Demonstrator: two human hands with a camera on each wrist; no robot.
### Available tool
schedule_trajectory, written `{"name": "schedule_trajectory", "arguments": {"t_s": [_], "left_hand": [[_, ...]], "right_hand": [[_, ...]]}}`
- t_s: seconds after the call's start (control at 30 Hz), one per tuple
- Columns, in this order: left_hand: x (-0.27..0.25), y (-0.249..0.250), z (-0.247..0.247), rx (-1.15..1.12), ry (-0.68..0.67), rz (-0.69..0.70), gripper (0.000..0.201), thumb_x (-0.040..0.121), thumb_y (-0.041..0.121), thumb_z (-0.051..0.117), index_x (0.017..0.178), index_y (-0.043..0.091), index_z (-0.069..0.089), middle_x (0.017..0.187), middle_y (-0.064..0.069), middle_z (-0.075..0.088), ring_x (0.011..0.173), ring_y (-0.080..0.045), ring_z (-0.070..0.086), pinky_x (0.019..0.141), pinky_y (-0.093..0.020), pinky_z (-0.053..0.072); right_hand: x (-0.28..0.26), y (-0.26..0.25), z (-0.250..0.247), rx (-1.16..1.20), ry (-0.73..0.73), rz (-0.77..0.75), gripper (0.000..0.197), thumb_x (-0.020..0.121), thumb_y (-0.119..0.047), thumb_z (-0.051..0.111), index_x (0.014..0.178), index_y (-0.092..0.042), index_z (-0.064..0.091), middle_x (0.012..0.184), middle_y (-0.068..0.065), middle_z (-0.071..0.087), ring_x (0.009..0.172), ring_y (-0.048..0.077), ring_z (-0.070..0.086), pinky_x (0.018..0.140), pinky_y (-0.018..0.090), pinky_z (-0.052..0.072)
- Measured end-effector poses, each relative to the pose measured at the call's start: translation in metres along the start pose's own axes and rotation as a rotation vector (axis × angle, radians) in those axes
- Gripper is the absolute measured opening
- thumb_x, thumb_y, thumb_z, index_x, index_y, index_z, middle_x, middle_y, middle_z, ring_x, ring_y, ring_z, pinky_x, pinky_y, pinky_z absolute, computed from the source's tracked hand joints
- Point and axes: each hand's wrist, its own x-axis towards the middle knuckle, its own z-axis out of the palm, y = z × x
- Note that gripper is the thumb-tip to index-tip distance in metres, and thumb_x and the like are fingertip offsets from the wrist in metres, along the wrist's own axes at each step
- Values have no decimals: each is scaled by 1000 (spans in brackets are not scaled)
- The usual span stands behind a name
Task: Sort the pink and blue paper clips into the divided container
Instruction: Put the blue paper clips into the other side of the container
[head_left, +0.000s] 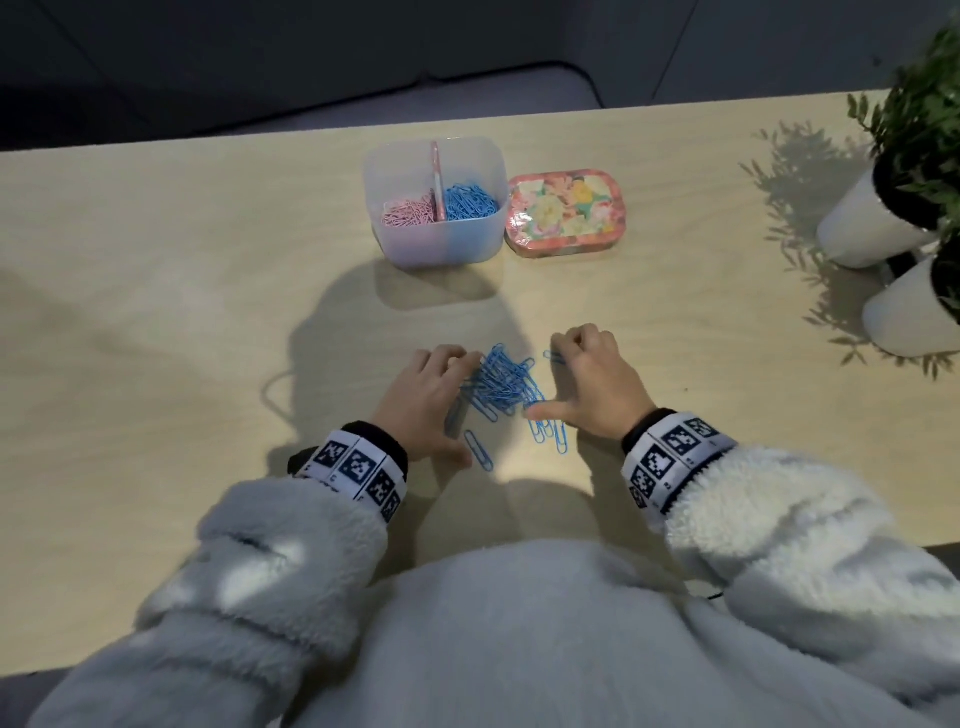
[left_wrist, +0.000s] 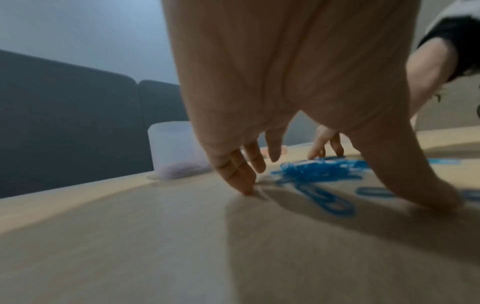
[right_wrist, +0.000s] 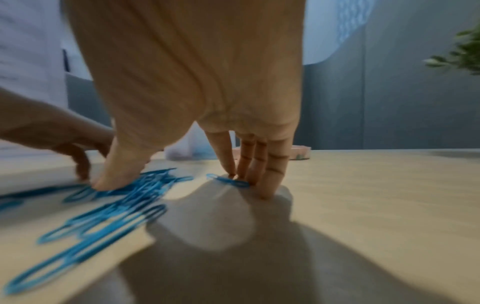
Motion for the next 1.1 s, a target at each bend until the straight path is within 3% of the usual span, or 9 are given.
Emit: {"name": "schedule_trajectory", "arguments": {"t_s": [0.17,0.33,0.43,0.53,0.7,0.8,0.9,1.03,1.1], "left_hand": [[15,5,-3,-119,2,-41,87,62,34,81,135,13,39,128,-10,43,113,-28,42,97,-36,37],[21,12,-3,-172,31,-65,41,73,17,72,110,7,56,108,-14,57,99,-31,54,81,-35,40],[21,13,-5,-182,42,-73,28,78,14,66,103,6,59,103,-14,59,96,-31,55,77,-34,38],[20,12,-4,-155,62,-54,22,81,13,61,101,5,61,102,-16,59,95,-32,55,78,-37,39],[17,9,-1,-159,138,-52,16,80,8,60,95,4,66,102,-17,60,97,-34,55,80,-42,44],[17,8,-6,-150,121,-93,19,80,11,61,97,6,66,99,-16,61,96,-34,56,77,-38,40],[16,6,-7,-164,119,-103,19,81,13,61,99,8,66,99,-15,61,97,-34,56,76,-37,40],[13,5,-5,-222,154,-123,16,81,14,62,96,8,66,96,-14,62,94,-34,57,77,-39,42],[11,5,-3,-260,177,-134,16,80,16,64,93,9,67,94,-14,63,93,-33,57,76,-38,42]], "right_hand": [[-5,-32,22,79,5,-106,67,70,-39,74,126,-14,48,116,10,45,109,26,40,87,38,43],[-2,-44,27,128,23,-105,33,83,-11,58,116,-9,58,111,13,54,106,29,46,84,45,47],[0,-44,29,13,34,-160,27,88,-5,47,111,-6,63,101,16,58,100,33,50,77,45,48],[0,-41,30,-61,32,-218,22,88,-4,47,102,-2,64,95,17,59,95,36,53,72,43,48],[1,-33,14,-35,-36,-285,21,84,-6,51,98,-3,67,94,19,63,94,36,56,79,45,46],[0,-30,-6,50,-38,-268,21,81,-8,58,98,-5,69,98,19,67,95,35,59,81,39,45],[4,-29,-32,174,22,-209,19,80,-11,65,98,-7,71,94,17,70,87,31,61,74,30,41],[29,-37,-74,312,108,-200,17,79,-11,69,95,-3,71,84,15,69,74,22,56,68,30,44],[46,-45,-94,293,164,-203,17,80,-12,69,92,1,71,76,14,63,71,19,51,64,29,38]]}}
